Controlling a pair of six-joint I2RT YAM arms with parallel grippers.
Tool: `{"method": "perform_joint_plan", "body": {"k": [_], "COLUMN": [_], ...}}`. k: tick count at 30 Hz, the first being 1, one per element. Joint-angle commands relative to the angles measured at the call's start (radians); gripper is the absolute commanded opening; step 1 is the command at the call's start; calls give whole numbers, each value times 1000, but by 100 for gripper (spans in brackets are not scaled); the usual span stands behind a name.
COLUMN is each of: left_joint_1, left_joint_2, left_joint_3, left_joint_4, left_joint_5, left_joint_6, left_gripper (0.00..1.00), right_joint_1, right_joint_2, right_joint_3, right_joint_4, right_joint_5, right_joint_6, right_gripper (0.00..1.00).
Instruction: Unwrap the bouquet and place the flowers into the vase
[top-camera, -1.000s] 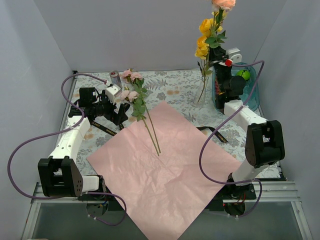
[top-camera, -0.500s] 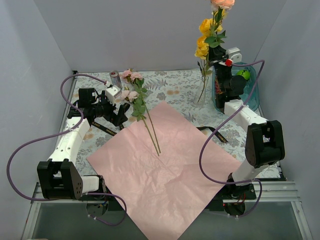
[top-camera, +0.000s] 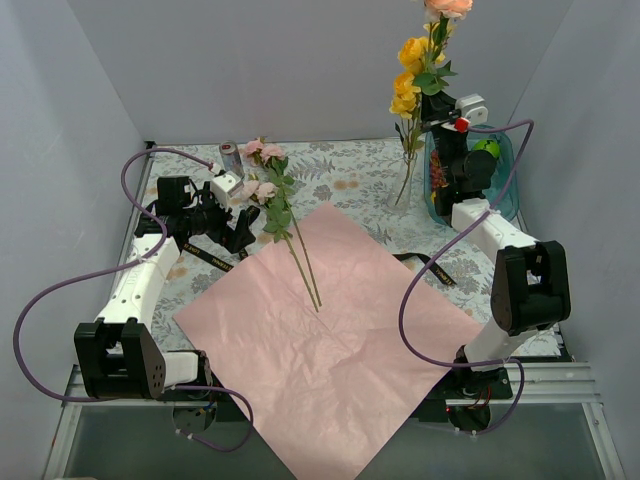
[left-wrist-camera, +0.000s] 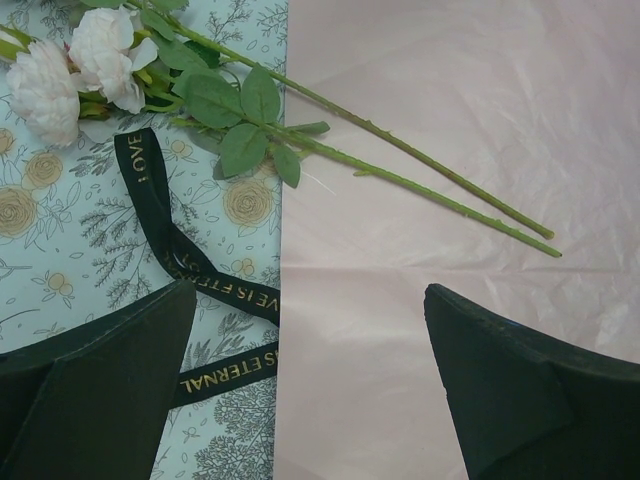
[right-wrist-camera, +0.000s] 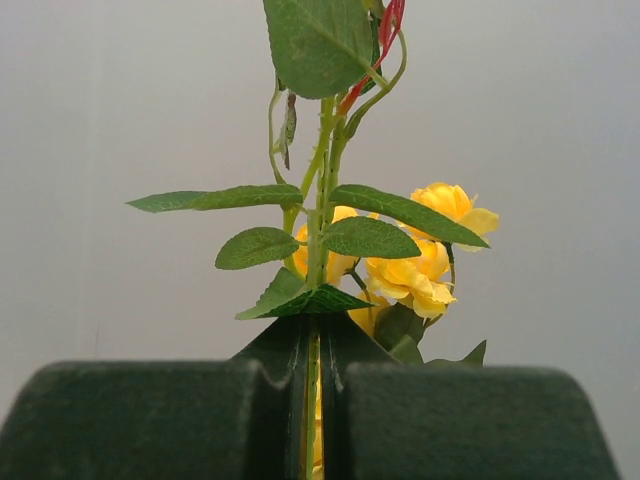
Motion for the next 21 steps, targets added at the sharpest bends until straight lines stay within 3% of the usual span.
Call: {"method": "perform_joint_plan", "body": {"k": [1,21], "left_joint_1": [2,2], "left_joint_2": [-19,4], "left_joint_3": [23,34], "left_joint_4": [-20,-31], "left_joint_5": [20,21], "left_joint_6": [13,32], "left_gripper": [98,98], "right_joint_1": [-15,-10], "right_joint_2": [-16,28], "right_joint_3": [27,71], "right_joint_4": [302,343], "right_joint_5": [-13,-3], "right_joint_6": [13,28], "right_gripper": [1,1]}}
